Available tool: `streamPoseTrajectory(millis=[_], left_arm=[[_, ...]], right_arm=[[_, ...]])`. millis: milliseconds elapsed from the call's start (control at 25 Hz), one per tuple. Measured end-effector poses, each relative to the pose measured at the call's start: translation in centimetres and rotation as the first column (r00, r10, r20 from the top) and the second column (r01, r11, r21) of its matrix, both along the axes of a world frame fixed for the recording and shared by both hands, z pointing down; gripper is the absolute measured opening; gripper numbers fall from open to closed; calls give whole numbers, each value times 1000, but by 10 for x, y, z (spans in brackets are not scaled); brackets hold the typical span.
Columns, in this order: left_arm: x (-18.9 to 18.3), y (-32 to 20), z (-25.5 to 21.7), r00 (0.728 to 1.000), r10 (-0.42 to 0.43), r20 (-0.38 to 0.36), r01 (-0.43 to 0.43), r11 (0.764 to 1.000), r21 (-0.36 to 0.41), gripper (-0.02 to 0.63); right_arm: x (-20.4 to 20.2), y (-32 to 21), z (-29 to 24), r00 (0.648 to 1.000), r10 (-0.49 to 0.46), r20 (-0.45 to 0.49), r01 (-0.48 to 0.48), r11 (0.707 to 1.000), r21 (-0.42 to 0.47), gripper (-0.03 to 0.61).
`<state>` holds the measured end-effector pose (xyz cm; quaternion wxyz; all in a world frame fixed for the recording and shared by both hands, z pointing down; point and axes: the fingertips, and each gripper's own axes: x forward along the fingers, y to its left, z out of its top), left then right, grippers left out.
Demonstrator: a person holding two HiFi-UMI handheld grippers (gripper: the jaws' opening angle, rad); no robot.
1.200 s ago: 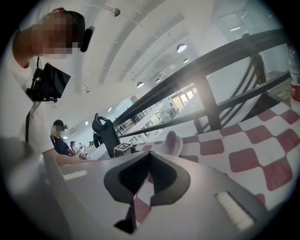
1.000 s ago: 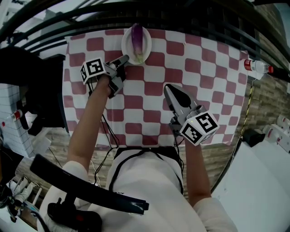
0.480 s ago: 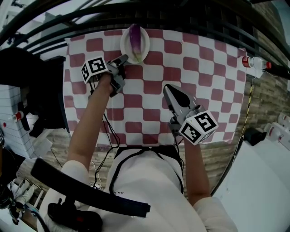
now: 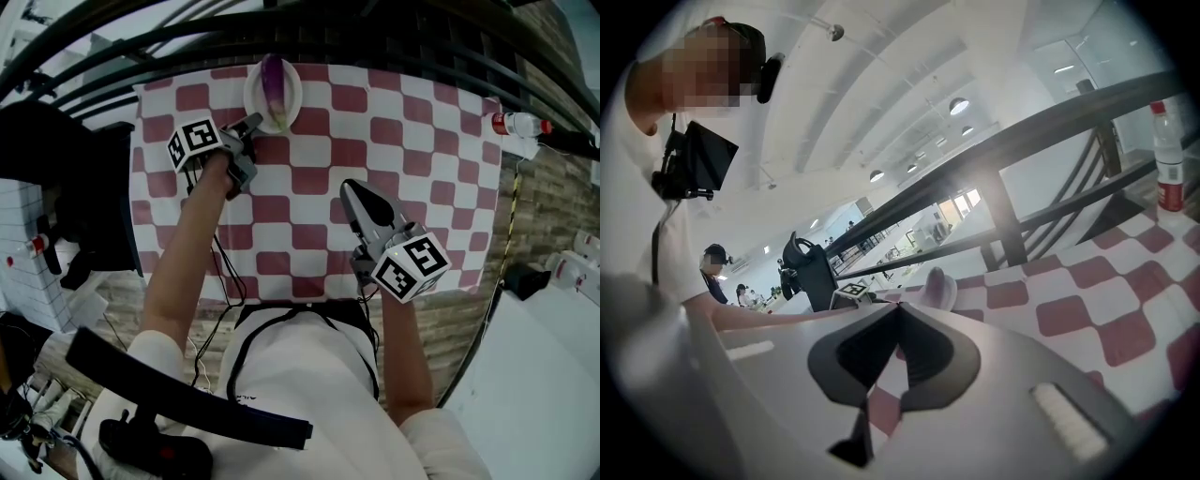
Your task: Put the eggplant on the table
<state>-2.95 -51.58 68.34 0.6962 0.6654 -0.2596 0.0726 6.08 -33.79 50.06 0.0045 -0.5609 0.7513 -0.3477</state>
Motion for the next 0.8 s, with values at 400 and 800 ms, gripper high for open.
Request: streamPoseTrajectory(millis=[400,800], left_arm=[[-7,1,-1,999,-16,27,16,1000,7,124],[-23,20,-24,998,-25,54,20,997,81,117]], right_arm=[[4,21,-11,1000,14,-4,-14,1000,7,8],[6,55,-28,1000,-5,-13,6,999,46,8]])
